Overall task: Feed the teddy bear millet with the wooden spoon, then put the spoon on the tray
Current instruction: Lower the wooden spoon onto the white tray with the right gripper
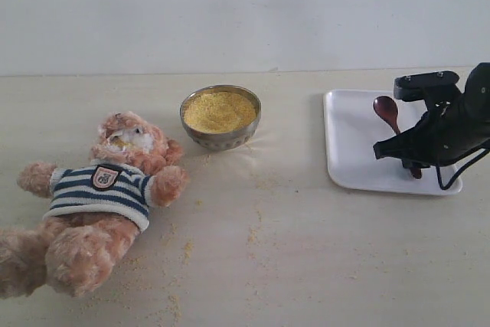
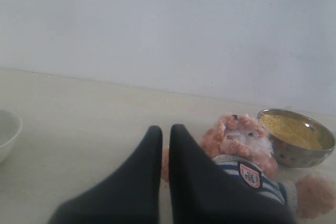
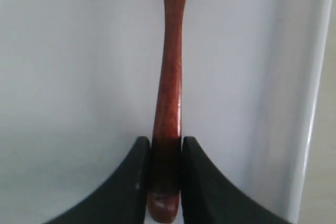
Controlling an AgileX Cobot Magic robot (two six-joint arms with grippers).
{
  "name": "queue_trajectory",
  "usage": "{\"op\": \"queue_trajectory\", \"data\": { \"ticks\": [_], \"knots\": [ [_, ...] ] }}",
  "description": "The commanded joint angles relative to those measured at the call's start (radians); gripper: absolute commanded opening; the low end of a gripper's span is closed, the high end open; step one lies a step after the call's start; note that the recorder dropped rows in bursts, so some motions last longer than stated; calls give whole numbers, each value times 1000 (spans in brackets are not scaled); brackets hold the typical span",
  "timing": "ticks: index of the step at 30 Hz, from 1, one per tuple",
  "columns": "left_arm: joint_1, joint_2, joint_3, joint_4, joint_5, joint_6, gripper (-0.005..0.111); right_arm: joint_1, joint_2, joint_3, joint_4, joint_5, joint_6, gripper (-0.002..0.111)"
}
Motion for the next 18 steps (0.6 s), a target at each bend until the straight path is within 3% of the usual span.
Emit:
{"op": "queue_trajectory", "data": {
  "ticks": [1,9,18],
  "knots": [
    [-8,-3,3,-1,-12,-10,5,-6,2,1,1,5,0,3],
    [-8,-3,3,-1,-12,-10,5,-6,5,1,1,7,2,26],
    [-8,-3,3,-1,-12,-10,5,-6,0,1,1,24,40,43]
  ]
}}
